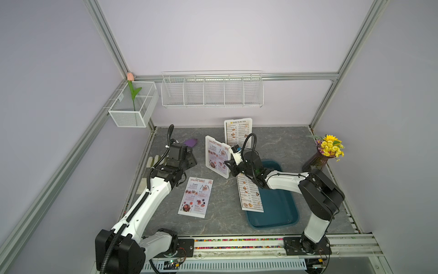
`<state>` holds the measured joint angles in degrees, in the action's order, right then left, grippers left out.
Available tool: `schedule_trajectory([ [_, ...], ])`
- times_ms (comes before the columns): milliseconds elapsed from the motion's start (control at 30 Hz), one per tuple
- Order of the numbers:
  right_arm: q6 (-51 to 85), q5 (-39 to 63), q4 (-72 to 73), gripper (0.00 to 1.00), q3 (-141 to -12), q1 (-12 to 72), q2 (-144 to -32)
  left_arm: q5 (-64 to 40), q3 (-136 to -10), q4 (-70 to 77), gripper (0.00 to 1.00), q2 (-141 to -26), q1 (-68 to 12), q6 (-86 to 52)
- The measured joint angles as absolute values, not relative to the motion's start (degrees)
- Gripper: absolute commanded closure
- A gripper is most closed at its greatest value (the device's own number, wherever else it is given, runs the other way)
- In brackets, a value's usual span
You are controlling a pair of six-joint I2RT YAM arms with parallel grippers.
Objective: Replace the menus in the menu holders
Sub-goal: Move the menu holder to the center of the board, then adjust the menu holder at the center of the board.
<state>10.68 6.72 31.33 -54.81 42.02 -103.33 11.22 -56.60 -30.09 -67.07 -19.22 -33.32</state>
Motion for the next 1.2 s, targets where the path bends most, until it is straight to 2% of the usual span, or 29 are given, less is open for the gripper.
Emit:
schedule_trajectory([
  [167,10.7,5.8,29.9,0.67,-53.9,42.2,-103.2,11.9,-56.8,-30.0,0.34,-67.1,-19.5,-33.3],
  [333,9.8,5.6,24.1,0.54,-53.8,42.2,-99.3,12.1,-56.9,-30.0,0.34,-67.8,-19.6,-33.3],
  [533,5.5,7.1,9.6,0.52,-60.5,40.6,-92.8,11.7,-57.8,-30.2,0.34,-71.0,-20.9,-31.7],
  [800,-0.1,8.6,-5.4,0.44,-76.9,38.8,-92.6,10.5,-65.9,-29.7,0.37,-85.6,-21.5,-29.5],
  [1200,-0.5,6.4,-15.8,0.43,-79.9,37.1,-92.3,11.9,-84.1,-27.5,0.39,-106.6,-21.5,-25.5],
])
